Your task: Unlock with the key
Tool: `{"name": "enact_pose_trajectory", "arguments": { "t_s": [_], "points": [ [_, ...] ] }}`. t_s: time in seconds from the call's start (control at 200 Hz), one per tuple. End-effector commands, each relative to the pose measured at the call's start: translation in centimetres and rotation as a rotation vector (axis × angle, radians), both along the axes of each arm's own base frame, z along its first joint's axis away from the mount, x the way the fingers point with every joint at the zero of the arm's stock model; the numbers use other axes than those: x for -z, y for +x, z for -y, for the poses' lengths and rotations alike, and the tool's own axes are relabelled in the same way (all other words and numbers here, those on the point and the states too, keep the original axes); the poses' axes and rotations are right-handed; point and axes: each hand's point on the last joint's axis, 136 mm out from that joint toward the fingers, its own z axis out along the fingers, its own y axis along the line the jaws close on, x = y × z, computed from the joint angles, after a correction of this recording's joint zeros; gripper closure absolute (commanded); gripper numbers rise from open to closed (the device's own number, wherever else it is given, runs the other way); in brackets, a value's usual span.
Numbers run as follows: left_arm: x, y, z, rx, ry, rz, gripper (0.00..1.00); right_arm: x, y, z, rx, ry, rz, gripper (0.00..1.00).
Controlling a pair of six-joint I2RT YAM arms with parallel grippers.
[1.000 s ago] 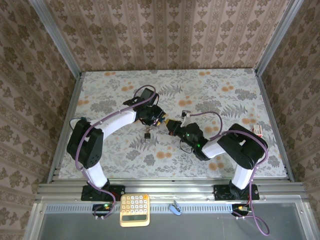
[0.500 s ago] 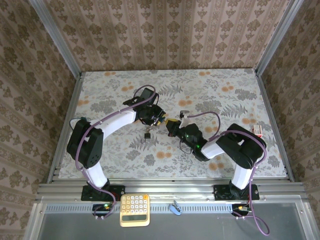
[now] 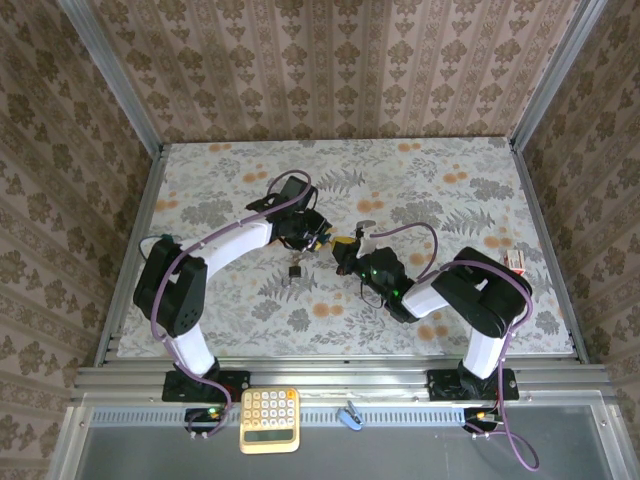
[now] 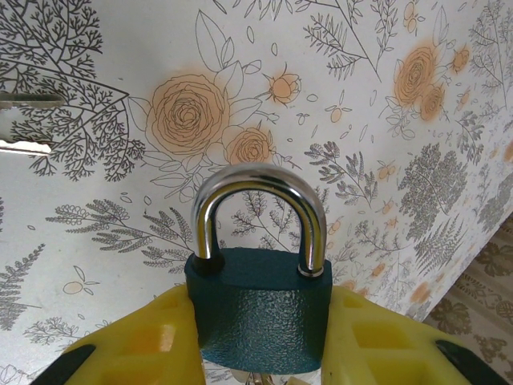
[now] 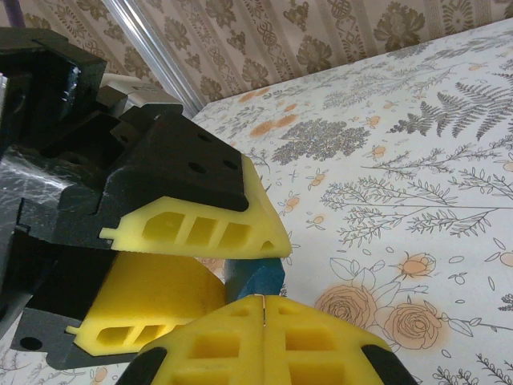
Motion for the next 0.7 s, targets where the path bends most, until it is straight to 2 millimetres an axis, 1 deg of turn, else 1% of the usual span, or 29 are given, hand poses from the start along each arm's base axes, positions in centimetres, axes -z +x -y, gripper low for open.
{"name": "enact_pose_trajectory", "arguments": {
  "t_s": [0.0,0.085,0.13,0.18,0.35,0.465,0.53,0.695],
  "points": [
    [-3.9,-4.0,4.8,0.166,-0.232,-0.075,0.72,1.0,-0.5,-1.4,-0.049,0.021,-0.03,1.0],
    [-3.8,-4.1,4.9,0.166,-0.235,-0.077,0.72,1.2,-0.3,-1.1,-0.029,0.085,-0.059,1.0],
    [-3.8,-4.0,4.9,0.166,-0.235,-0.077,0.73,1.1,-0.4,-1.3,-0.035,0.117,-0.078,1.0],
    [-3.8,-4.1,4.9,0.166,-0.236,-0.078,0.72,0.8,-0.5,-1.6,-0.047,0.133,-0.08,1.0],
    [-3.8,-4.1,4.9,0.17,-0.236,-0.076,0.72,-0.3,0.0,-1.4,-0.034,0.206,-0.097,1.0],
    [-3.6,-4.3,4.7,0.174,-0.231,-0.076,0.72,-0.9,0.7,-0.3,0.007,0.235,-0.099,1.0],
    [-3.6,-4.2,4.3,0.175,-0.215,-0.07,0.72,-1.3,0.6,0.1,0.008,0.231,-0.09,1.0],
    [-2.6,-3.8,2.5,0.162,-0.146,-0.064,0.72,0.2,0.1,1.6,0.023,0.168,-0.159,1.0]
  ]
}}
